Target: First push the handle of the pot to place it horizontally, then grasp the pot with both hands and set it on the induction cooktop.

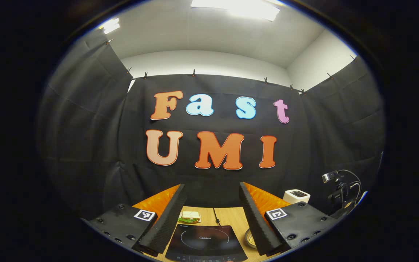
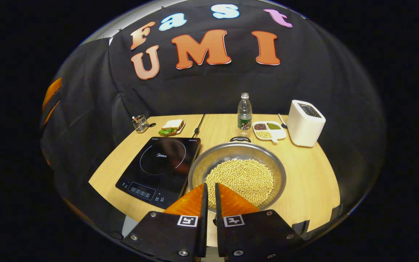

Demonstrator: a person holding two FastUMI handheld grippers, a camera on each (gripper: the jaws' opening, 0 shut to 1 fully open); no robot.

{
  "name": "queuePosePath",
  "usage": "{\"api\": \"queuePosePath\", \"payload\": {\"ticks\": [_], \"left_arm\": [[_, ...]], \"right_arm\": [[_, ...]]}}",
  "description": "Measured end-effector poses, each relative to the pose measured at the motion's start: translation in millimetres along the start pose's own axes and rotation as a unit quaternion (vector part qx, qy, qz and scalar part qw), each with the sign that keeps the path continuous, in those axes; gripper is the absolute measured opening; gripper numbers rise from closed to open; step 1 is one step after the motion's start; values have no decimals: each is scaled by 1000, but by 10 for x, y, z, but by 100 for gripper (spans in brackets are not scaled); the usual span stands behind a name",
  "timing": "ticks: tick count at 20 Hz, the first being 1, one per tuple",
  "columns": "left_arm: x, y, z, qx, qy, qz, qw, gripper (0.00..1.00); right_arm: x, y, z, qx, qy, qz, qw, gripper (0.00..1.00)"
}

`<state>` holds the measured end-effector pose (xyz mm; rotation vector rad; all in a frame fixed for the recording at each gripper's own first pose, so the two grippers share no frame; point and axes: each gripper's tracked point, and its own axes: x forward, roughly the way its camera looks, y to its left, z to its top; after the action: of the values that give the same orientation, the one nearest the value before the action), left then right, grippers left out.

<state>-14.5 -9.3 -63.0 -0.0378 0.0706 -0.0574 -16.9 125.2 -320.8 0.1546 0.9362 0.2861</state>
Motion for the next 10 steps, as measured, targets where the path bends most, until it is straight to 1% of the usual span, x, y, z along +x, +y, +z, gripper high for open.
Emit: {"api": "queuePosePath", "payload": {"ticks": [2, 4, 6, 8, 10], "left_arm": [[-33, 104, -38, -1, 5, 6, 1000, 96], [-41, 195, -63, -2, 9, 12, 1000, 93], [-55, 313, -66, -4, 11, 20, 1000, 94], [-100, 420, -77, -7, 12, 28, 1000, 97], [-114, 528, -93, -8, 13, 36, 999, 93]], "right_arm": [[140, 65, -123, 12, 34, 10, 999, 11], [250, 207, -279, 25, 71, 29, 997, 11], [321, 321, -417, 32, 105, 47, 993, 9], [384, 374, -499, 33, 131, 54, 989, 8], [417, 458, -662, 48, 166, 65, 983, 6]]}}
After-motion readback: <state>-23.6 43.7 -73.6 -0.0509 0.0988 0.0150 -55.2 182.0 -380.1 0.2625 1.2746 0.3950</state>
